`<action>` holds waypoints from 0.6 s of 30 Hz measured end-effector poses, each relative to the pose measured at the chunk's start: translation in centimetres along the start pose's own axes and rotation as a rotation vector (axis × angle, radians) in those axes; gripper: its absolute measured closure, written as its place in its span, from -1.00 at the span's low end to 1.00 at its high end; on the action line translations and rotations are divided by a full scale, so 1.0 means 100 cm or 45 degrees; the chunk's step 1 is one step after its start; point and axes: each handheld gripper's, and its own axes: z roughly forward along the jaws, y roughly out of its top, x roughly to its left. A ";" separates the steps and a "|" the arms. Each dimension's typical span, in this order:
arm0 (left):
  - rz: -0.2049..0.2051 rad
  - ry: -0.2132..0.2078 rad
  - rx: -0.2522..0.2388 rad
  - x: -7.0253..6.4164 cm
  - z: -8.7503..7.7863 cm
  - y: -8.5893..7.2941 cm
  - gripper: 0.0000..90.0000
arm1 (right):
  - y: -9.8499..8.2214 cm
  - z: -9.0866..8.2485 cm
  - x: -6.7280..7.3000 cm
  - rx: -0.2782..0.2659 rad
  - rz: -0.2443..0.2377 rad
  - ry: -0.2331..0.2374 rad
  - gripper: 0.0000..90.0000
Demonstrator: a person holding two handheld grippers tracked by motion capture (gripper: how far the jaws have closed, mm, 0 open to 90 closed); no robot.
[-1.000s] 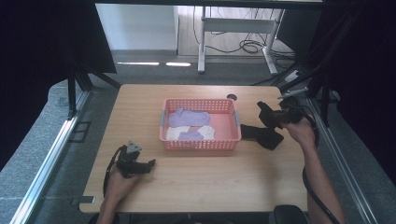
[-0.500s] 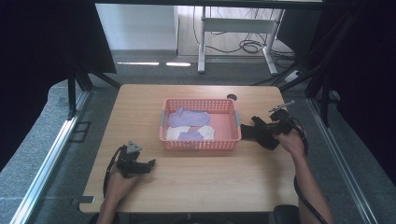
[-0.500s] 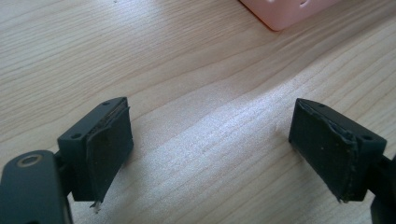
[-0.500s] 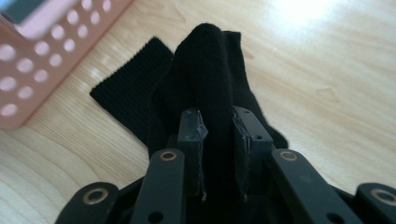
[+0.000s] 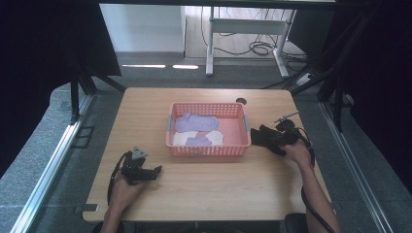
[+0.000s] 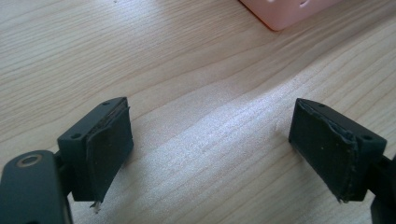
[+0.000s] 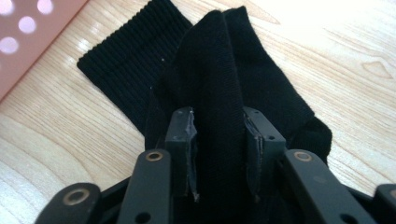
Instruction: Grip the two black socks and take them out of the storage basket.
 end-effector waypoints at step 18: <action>-0.008 0.001 -0.006 0.000 0.000 0.000 -0.70 | 0.008 -0.032 0.008 -0.088 -0.028 0.007 -0.23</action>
